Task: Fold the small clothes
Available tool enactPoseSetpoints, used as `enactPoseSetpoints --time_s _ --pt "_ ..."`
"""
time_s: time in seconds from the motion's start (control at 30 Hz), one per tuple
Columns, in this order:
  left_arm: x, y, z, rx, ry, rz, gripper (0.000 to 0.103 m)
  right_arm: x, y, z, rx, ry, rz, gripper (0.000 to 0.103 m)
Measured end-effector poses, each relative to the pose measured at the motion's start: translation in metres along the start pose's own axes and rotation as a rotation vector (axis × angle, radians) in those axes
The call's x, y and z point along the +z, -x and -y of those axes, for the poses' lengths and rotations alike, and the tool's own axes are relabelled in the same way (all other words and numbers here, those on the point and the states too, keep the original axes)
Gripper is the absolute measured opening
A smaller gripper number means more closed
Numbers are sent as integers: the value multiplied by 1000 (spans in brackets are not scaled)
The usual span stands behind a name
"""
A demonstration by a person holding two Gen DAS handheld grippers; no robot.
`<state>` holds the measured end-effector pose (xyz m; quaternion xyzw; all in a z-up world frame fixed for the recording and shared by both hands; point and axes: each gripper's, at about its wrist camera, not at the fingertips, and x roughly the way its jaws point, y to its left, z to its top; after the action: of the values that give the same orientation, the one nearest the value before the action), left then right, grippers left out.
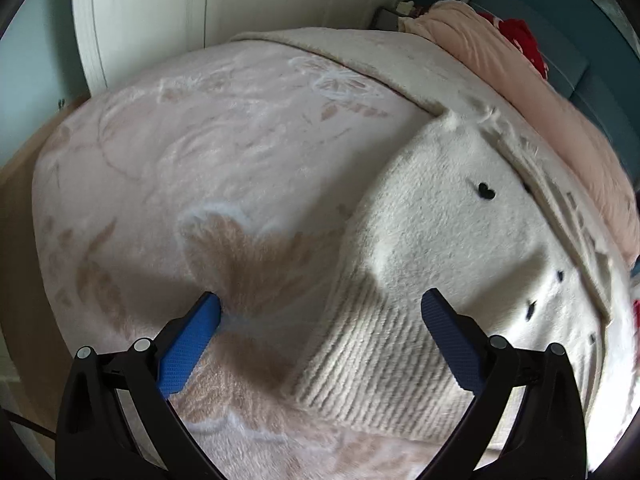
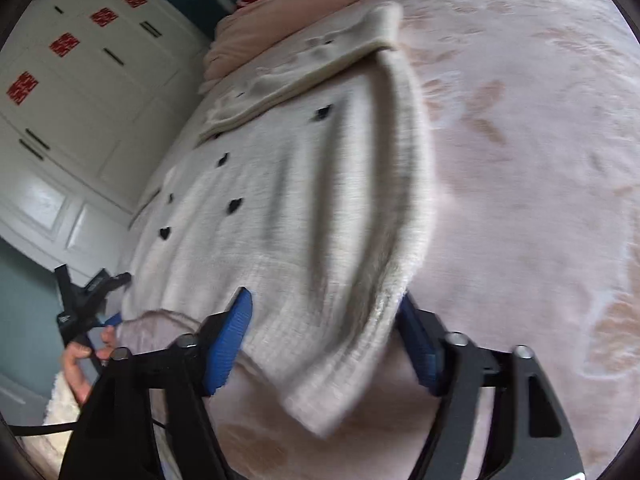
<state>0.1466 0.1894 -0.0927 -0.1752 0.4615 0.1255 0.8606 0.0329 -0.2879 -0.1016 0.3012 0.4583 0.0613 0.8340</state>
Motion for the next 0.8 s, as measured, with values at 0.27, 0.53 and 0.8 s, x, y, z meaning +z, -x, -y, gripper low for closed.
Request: enactPoseSetpoints --time_s 0.27,0.53,0.8 --pt "-9 21 23 -91 -161 -107 8 -14 89 30 -87 -2 40 8" --pt "-60 55 43 -84 -359 -190 11 -50 103 66 -216 52 -161 15" --pt "37 85 134 -252 -352 41 59 103 96 48 -219 126 168 57"
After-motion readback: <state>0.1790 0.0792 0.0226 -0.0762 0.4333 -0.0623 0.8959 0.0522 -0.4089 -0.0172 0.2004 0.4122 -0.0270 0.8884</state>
